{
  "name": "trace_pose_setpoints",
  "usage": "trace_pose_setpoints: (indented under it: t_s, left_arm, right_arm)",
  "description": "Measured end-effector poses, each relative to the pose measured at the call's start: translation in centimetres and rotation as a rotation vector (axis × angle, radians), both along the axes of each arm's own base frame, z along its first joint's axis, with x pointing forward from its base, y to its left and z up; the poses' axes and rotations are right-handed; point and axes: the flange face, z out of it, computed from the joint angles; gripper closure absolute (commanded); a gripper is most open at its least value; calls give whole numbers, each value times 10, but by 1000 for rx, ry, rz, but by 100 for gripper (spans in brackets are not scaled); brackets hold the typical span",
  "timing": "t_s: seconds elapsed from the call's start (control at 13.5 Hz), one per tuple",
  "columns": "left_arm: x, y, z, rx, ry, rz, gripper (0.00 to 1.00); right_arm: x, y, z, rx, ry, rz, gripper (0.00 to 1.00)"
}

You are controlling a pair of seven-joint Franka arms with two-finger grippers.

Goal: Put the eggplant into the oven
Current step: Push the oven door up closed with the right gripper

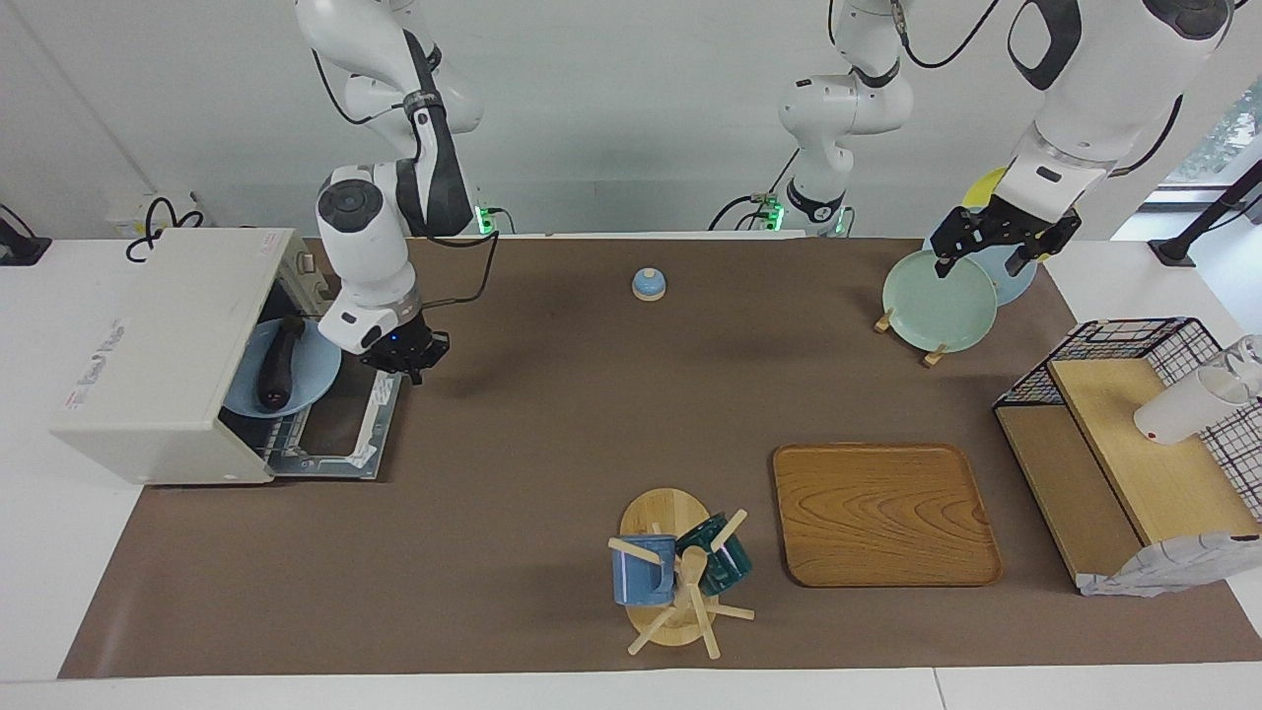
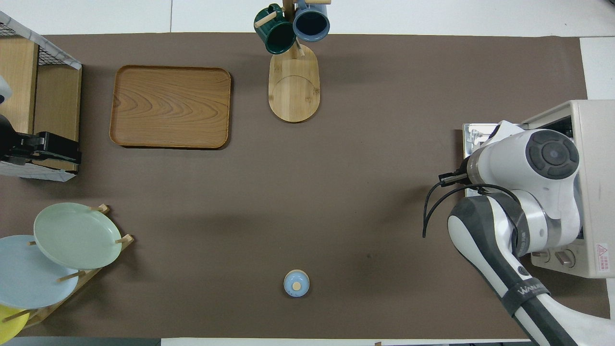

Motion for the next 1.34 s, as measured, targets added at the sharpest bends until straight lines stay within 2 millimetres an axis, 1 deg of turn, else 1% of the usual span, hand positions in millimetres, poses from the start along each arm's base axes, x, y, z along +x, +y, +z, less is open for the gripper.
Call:
trace_pose_setpoints:
  t_s: [0.15,0.3,0.52,0.74,0.97,1.11,1.26,1.34]
  left_arm:
    - [0,0,0,0,0,0,0]
    - [0,0,0,0,0,0,0]
    - [0,0,0,0,0,0,0]
    - [0,0,0,0,0,0,0]
    - [0,0,0,0,0,0,0]
    - [0,0,0,0,0,0,0]
    - [0,0,0,0,0,0,0]
    - [0,0,0,0,0,0,0]
  right_arm:
    - [-1,-6,-23,8,21,-11,100]
    - [-1,-13,-35,13,39,-24,100]
    - [-2,-16,-41,10,51,-24,100]
    - [-3,-18,-45,-64,50,57,100]
    - [-2,-19,-44,-109,44,106,100]
    - [-1,-13,-41,-146,56,152,100]
    - [7,-10,-23,-171,106,206,100]
    - [12,-10,-7,-182,132,230,100]
